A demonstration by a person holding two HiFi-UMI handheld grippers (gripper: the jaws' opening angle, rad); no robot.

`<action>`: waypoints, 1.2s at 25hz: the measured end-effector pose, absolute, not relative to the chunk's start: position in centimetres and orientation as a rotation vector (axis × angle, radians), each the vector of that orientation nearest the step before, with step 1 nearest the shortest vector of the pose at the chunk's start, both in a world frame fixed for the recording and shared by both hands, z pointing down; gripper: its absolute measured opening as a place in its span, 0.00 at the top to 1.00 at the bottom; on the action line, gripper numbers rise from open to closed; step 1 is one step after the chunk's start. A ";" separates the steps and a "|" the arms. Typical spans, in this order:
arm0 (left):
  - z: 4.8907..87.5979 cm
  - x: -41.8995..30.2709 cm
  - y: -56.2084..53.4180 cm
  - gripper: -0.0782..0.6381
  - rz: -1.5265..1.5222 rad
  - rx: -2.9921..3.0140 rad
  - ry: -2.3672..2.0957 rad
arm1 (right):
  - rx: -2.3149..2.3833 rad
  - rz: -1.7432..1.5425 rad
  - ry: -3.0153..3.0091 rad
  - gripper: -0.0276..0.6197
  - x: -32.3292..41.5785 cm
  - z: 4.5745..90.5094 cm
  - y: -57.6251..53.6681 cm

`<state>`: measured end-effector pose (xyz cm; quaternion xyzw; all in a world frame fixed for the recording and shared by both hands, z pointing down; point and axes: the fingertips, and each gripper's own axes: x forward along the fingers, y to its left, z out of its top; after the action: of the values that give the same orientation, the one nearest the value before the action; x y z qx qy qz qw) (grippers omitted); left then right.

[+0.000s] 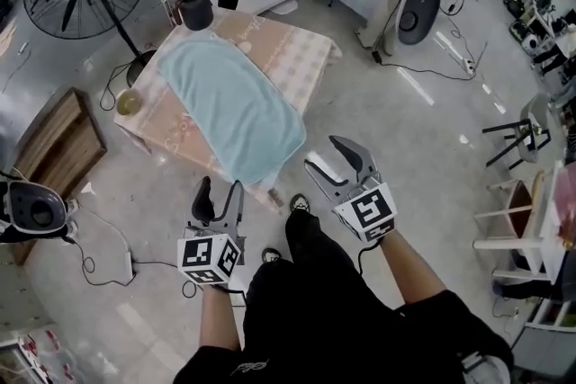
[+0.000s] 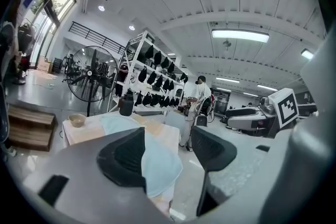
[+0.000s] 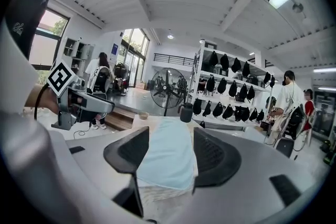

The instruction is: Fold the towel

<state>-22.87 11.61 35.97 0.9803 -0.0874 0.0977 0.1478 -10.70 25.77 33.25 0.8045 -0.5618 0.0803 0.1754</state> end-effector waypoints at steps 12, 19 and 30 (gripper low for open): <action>40.0 -12.6 6.5 0.53 0.371 2.768 -0.378 | 2.137 0.315 -1.755 0.58 1.0 37.3 19.5; 48.4 -12.6 6.7 0.53 0.599 2.609 -0.576 | 1.985 0.497 -1.875 0.58 3.7 44.7 18.6; 57.9 -15.2 8.1 0.53 0.842 2.412 -0.645 | 1.796 0.705 -1.851 0.58 3.2 56.4 18.0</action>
<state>-15.24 8.08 57.89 0.8862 -0.2370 0.3094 0.2505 3.20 18.01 56.40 0.6536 -0.6733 0.2565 0.2318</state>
